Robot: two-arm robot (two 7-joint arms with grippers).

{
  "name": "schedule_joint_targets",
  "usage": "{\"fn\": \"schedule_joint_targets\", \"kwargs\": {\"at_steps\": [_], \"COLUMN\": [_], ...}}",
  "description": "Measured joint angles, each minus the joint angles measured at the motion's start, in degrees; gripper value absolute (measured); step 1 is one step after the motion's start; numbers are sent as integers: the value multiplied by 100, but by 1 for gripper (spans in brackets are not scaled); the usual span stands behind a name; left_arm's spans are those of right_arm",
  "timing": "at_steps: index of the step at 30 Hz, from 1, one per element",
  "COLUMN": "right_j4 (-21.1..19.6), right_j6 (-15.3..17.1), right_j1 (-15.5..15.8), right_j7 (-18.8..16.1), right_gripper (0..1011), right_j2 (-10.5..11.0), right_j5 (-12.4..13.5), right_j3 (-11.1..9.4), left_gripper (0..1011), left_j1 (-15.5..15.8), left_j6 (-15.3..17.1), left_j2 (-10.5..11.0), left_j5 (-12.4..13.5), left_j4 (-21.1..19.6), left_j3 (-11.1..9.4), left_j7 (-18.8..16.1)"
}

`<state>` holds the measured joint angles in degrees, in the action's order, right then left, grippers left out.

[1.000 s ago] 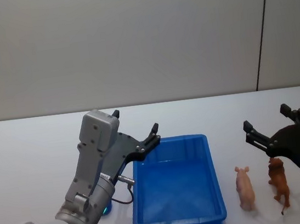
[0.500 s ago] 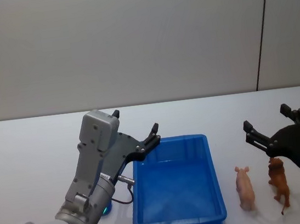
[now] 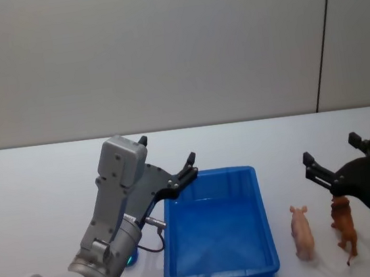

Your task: Pick up the two dolls from the table and place them into the box.

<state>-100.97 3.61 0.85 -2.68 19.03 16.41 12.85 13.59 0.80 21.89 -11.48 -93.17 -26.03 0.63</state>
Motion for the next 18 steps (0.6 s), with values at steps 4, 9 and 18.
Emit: {"fn": "schedule_joint_targets", "kwargs": {"at_steps": [4,9,18], "right_j4": [49,121,355], "right_j6": [153,336,678], "right_j1": [2,4,2], "right_j7": [108,220,447], "right_gripper": [1001,1001,1001], "right_j2": [-21,-40,-92], "right_j5": [-26,-76,-208], "right_j3": [-3,-5,-5], "left_gripper": [1002,1002,1002], "left_j1": [0,0,0], "left_j6": [0,0,0], "left_j2": [0,0,0], "left_j5": [0,0,0], "left_j4": [0,0,0], "left_j3": [0,0,0], "left_j7": [0,0,0]}}
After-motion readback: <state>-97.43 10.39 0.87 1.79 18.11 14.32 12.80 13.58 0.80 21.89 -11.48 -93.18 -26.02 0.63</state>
